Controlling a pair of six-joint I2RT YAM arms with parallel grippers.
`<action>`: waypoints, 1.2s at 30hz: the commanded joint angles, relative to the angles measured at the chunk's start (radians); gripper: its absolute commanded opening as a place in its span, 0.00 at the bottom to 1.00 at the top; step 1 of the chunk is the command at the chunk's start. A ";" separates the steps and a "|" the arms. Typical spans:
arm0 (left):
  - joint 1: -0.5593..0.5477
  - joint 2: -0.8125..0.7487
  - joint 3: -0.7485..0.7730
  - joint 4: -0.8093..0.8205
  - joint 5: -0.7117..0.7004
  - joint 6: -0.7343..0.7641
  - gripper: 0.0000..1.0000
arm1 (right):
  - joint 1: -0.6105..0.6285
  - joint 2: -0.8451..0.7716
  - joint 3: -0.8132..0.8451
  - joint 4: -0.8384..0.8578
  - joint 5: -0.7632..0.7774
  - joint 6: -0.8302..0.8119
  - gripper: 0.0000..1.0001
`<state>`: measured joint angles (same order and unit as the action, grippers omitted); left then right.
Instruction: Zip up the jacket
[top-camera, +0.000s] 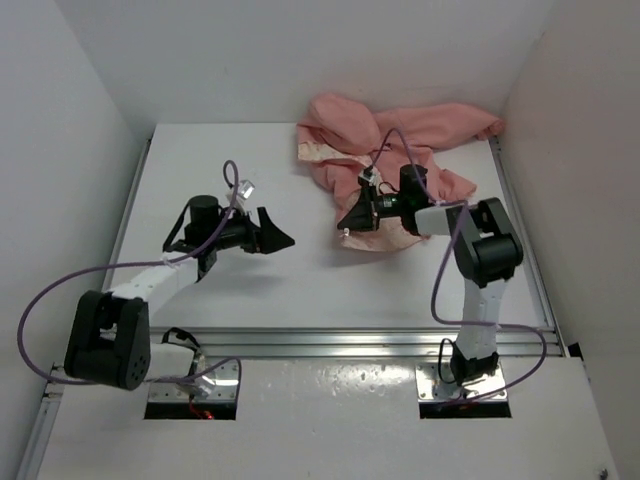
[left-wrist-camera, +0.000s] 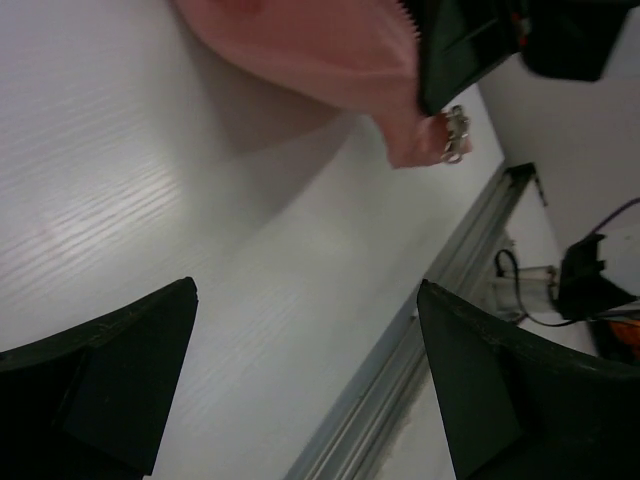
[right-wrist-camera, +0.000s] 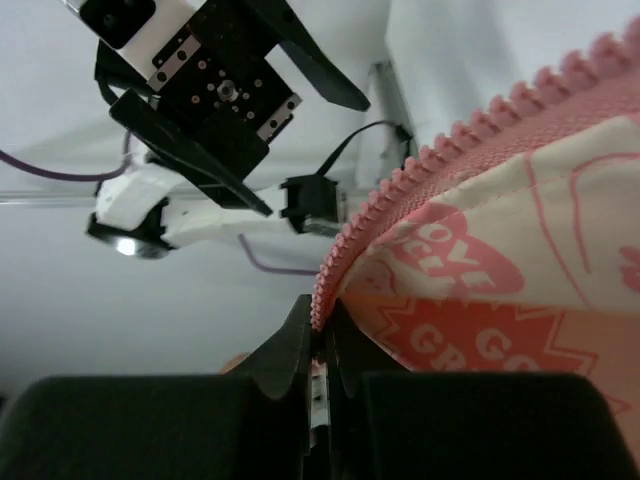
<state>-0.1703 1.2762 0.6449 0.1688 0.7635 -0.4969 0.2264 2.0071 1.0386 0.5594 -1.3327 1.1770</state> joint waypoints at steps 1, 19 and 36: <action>-0.060 0.080 -0.004 0.371 0.080 -0.277 0.96 | 0.021 0.058 -0.001 0.879 -0.169 0.660 0.04; -0.178 0.380 0.194 0.632 0.019 -0.623 0.83 | 0.070 -0.062 -0.074 0.879 -0.223 0.615 0.07; -0.276 0.379 0.194 0.568 0.011 -0.726 0.86 | 0.045 -0.044 0.003 0.884 -0.198 0.607 0.11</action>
<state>-0.4400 1.6699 0.8463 0.7422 0.7799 -1.1992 0.2802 1.9846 0.9913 1.2366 -1.4960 1.7878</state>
